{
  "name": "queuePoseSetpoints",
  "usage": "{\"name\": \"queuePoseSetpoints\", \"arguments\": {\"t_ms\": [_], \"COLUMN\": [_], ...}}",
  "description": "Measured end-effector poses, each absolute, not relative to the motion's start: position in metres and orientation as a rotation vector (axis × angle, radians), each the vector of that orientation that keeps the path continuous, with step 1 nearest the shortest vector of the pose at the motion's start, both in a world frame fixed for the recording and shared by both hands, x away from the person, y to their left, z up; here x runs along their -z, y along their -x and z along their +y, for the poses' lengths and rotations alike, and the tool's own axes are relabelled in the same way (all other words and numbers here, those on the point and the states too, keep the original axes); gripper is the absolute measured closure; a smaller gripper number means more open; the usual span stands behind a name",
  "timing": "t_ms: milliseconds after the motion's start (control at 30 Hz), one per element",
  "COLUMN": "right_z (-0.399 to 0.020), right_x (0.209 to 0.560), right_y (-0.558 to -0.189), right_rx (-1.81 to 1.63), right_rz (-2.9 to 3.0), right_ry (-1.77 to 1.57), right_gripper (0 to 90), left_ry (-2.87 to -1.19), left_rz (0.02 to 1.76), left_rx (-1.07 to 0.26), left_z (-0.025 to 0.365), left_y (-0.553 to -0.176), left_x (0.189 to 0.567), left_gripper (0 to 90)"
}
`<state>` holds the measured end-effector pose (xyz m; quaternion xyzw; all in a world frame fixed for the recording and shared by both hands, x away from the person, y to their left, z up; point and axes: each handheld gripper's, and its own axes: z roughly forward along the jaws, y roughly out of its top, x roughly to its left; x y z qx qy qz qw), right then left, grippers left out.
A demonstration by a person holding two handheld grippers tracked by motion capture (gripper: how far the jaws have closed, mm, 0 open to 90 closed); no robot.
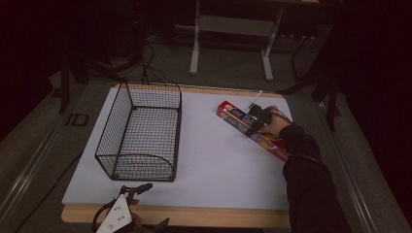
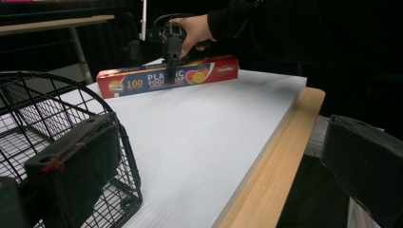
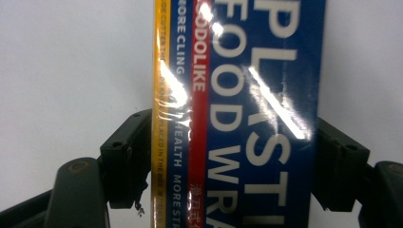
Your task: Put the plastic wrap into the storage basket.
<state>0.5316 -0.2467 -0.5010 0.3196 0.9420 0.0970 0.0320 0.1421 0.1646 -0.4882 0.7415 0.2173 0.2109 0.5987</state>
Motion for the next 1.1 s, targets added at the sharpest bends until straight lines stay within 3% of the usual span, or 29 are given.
{"name": "queuePoseSetpoints", "arguments": {"t_ms": [267, 533, 1100], "right_z": [-0.243, -0.243, -0.223], "right_x": [0.504, 0.495, 0.439], "right_y": [-0.533, -0.529, -0.514], "right_rx": [-0.225, -0.251, -0.388], "right_rz": [2.917, 2.885, 2.753], "right_ry": [-0.999, -0.968, -1.028], "right_gripper": [39.4, 40.1, 40.3], "left_ry": [-1.723, -1.724, -1.723], "left_rz": [0.504, 0.503, 0.504], "left_rx": [-0.492, -0.49, -0.486], "left_z": [0.164, 0.163, 0.163], "left_y": [-0.141, -0.142, -0.142], "left_x": [0.488, 0.489, 0.489], "left_gripper": [0.2, 0.2, 0.2]}}
